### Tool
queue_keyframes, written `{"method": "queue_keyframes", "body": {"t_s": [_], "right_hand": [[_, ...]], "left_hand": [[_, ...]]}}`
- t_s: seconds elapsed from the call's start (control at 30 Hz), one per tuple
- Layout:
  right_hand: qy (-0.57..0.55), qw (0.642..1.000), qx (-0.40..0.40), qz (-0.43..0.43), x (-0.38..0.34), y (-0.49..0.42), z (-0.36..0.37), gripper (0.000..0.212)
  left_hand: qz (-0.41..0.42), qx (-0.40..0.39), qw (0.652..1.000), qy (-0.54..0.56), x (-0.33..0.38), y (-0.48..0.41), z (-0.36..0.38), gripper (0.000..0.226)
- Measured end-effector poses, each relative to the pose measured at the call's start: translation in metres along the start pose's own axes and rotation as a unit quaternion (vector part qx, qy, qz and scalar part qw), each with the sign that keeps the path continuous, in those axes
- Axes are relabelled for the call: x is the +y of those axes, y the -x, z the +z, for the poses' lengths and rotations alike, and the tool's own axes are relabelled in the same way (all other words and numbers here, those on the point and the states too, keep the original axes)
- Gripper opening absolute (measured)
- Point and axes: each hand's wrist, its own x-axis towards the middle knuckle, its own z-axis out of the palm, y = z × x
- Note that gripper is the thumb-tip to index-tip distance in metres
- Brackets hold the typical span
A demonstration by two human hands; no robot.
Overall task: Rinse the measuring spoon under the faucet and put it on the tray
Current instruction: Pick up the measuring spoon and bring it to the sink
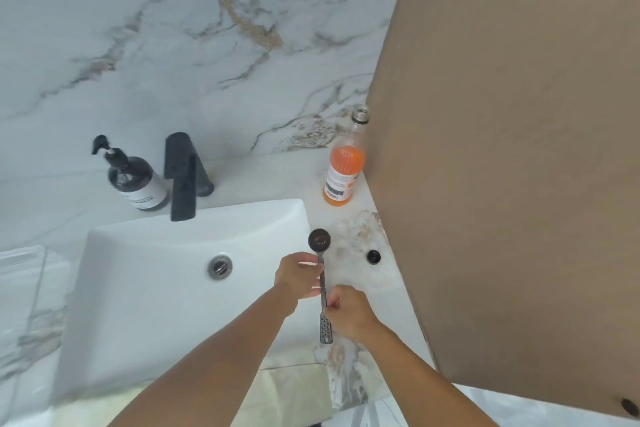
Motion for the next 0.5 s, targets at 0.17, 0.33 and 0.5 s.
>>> {"method": "queue_keyframes", "body": {"t_s": [0.17,0.33,0.5], "right_hand": [[0.005,0.998,-0.036,-0.059,-0.054,-0.008,0.036,0.015],[0.002,0.994,-0.078,-0.080,-0.111,-0.013,0.057,0.019],[-0.110,0.985,0.024,-0.132,-0.203,-0.027,0.023,0.017]], "left_hand": [[0.030,0.022,0.998,0.041,0.009,0.008,-0.071,0.013],[0.046,0.072,0.995,0.061,0.009,0.013,-0.136,0.015],[0.051,0.095,0.993,0.039,0.000,0.015,-0.174,0.020]]}}
